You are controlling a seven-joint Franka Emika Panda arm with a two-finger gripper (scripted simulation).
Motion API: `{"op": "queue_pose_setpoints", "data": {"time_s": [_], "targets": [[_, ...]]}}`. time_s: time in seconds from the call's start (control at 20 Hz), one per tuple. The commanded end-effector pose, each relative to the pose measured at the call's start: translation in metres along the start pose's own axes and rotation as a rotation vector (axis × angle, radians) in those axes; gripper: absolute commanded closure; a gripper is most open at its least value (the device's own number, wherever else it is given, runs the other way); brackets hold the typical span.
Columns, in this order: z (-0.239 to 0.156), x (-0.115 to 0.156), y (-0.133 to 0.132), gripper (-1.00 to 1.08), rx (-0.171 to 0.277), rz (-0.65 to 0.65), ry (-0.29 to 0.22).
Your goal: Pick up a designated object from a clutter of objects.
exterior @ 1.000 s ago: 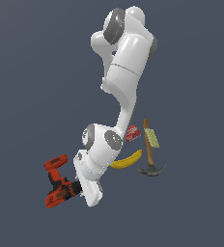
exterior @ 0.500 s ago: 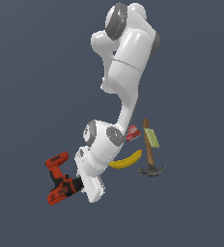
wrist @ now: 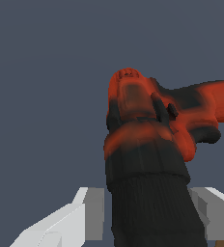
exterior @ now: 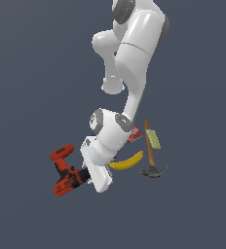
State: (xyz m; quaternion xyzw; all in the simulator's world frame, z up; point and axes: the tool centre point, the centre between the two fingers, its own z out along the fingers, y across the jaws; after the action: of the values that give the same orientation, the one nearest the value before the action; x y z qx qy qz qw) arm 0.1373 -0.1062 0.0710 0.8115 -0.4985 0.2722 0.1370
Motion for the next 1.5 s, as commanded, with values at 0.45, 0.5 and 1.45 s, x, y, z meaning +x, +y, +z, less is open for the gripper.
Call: {"op": "queue_pose_setpoints", "data": {"time_s": [0.45, 0.5, 1.45], "targets": [[-0.089, -0.009, 0.025, 1.08, 0.005, 0.006, -0.005], [-0.096, -0.010, 0.027, 1.08, 0.005, 0.006, -0.005], [-0.202, -0.022, 0.057, 1.08, 0.005, 0.008, -0.010]]}}
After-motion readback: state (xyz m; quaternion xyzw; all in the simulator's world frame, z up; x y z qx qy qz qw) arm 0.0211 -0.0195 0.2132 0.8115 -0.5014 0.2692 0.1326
